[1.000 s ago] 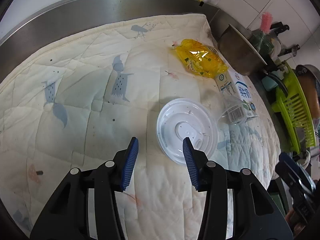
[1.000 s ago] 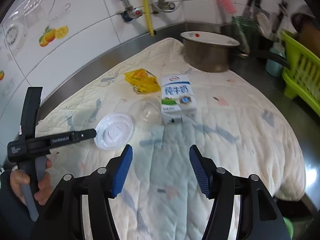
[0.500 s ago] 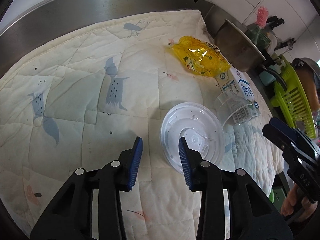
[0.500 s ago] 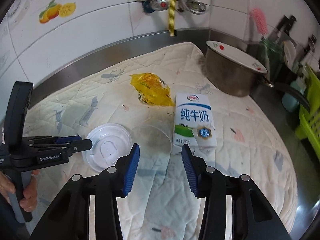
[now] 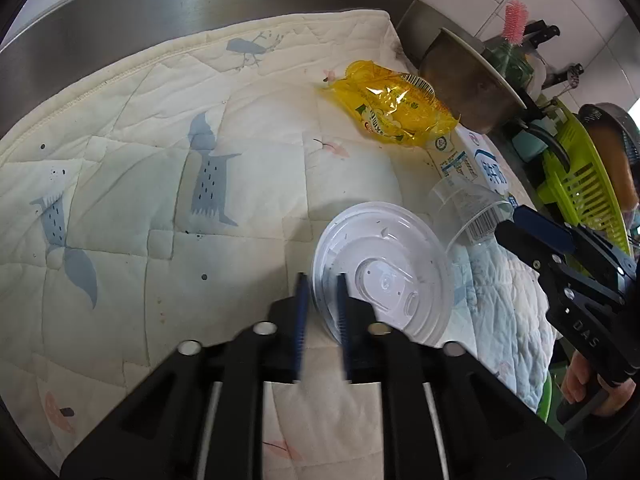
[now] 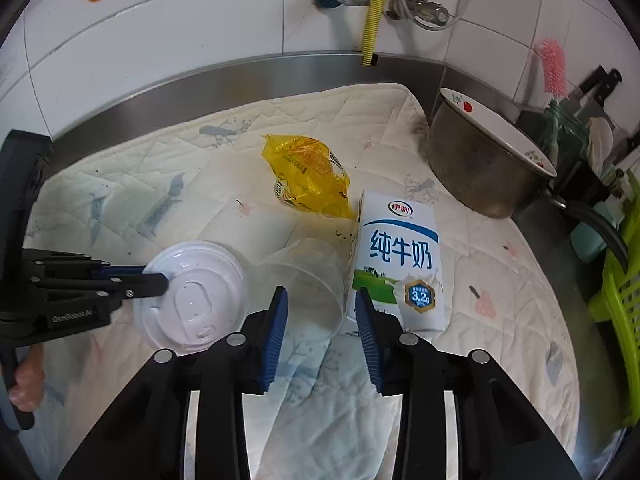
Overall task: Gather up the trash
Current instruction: 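Grasp the white plastic lid with the left gripper while the right gripper grasps the clear cup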
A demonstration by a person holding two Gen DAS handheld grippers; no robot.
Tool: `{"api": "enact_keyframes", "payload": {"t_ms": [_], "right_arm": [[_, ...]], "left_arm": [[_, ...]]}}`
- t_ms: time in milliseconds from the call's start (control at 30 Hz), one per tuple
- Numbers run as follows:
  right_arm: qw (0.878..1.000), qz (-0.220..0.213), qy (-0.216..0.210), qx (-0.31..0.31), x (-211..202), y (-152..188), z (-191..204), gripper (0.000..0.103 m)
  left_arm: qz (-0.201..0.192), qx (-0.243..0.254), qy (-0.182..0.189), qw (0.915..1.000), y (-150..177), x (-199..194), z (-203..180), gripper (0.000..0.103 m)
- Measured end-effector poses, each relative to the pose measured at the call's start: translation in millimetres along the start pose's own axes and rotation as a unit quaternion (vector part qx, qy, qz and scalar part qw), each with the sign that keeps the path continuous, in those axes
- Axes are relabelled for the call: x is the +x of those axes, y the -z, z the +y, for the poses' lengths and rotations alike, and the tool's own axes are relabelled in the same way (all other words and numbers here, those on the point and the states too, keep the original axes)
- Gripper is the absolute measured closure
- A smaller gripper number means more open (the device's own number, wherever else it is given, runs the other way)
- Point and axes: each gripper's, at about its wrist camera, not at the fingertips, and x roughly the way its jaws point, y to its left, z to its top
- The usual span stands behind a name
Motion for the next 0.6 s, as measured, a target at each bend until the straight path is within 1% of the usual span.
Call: {"api": "enact_keyframes", "payload": {"t_ms": [33, 67, 133, 233, 300, 400, 467, 500, 600], "right_arm": [[1.0, 0.001, -0.001, -0.002, 1.8, -0.5, 0.7, 0.073], [1.0, 0.003, -0.001, -0.005, 4.1, -1.2, 1.5, 0.078], [1.0, 0.005, 0.005, -0.013, 6.9, -2.2, 3.8, 0.079], [1.0, 0.0, 0.008, -0.015, 6.7, -2.8, 5.9, 0.092], [1.0, 0.001, 0.003, -0.01, 5.6, -2.5, 5.4, 0.097], [1.0, 0.0, 0.008, -0.009, 2.6, -0.3, 6.4, 0.099], [1.0, -0.007, 0.003, 0.0, -4.3, 3.2, 5.5, 0.101], [1.0, -0.008, -0.003, 0.005, -8.6, 5.7, 4.9, 0.101], [1.0, -0.017, -0.002, 0.005, -24.2, 14.5, 6.8, 0.101]], "left_arm": [[0.001, -0.001, -0.002, 1.0, 0.2, 0.8, 0.8, 0.096], [0.002, -0.001, -0.004, 1.0, 0.2, 1.1, 1.4, 0.096], [0.001, -0.003, -0.007, 1.0, 0.7, -0.5, 2.3, 0.097], [-0.005, -0.007, -0.003, 1.0, 1.6, -6.2, 2.3, 0.098], [-0.01, -0.004, -0.002, 0.9999, 2.6, -10.9, 0.9, 0.098], [-0.015, 0.003, -0.008, 0.9999, 4.7, -16.9, -2.2, 0.098], [-0.016, 0.001, -0.005, 0.9999, 6.3, -20.7, -1.1, 0.098], [-0.016, 0.0, -0.004, 0.9999, 7.5, -22.8, -1.0, 0.099], [-0.02, -0.004, 0.004, 0.9998, 12.2, -30.7, -1.4, 0.099]]}}
